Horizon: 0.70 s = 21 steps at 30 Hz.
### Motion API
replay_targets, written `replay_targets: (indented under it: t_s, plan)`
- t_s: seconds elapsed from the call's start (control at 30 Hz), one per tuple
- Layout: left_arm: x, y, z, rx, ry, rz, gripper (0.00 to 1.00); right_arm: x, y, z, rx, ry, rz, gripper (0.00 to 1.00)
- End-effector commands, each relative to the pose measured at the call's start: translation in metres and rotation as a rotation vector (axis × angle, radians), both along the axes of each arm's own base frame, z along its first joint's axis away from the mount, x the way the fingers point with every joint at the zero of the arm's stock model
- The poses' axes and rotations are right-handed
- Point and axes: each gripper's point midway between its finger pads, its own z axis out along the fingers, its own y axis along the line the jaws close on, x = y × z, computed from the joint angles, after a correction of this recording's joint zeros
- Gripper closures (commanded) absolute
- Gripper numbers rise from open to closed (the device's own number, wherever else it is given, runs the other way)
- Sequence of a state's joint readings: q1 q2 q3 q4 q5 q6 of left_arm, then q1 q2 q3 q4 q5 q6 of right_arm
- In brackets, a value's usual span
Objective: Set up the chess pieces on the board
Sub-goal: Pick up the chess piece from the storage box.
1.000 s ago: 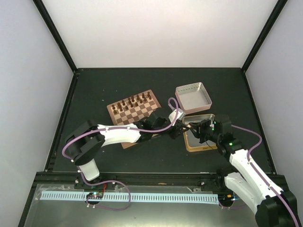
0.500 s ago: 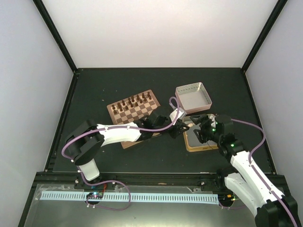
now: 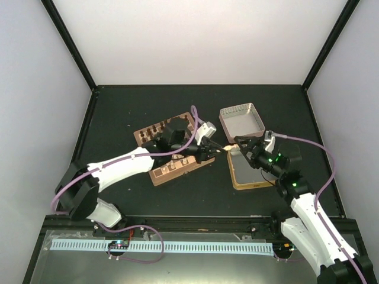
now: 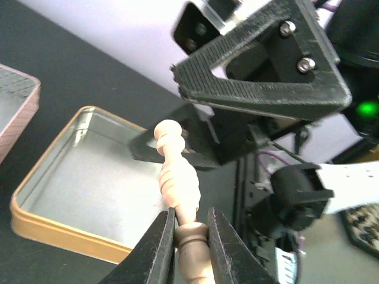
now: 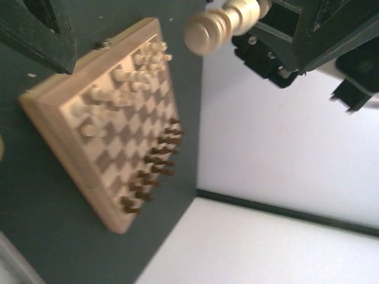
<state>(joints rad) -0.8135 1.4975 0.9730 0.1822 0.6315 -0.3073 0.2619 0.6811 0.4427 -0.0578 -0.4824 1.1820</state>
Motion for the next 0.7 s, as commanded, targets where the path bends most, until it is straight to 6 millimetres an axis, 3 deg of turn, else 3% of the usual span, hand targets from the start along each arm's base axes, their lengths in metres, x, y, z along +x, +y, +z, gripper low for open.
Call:
replay_targets:
  t_s: [0.0,0.17,0.33,0.47,0.67]
  plan:
    - [-0.031,0.018,0.037,-0.083,-0.015,-0.16,0.98,-0.012,0.025,0.082,0.042,-0.327,0.208,0.0]
    - [-0.042,0.042,0.078,-0.163,-0.076,-0.21,0.98,-0.029,0.042,0.107,0.083,-0.432,0.371,0.02]
    - [-0.052,0.067,0.109,-0.222,-0.131,-0.245,0.99,-0.054,0.052,0.135,0.131,-0.544,0.523,0.12]
    - [-0.056,0.075,0.117,-0.233,-0.149,-0.258,0.98,-0.068,0.057,0.15,0.141,-0.591,0.605,0.22]
    - [-0.058,0.078,0.121,-0.243,-0.143,-0.281,0.98,-0.072,0.069,0.156,0.144,-0.588,0.671,0.28]
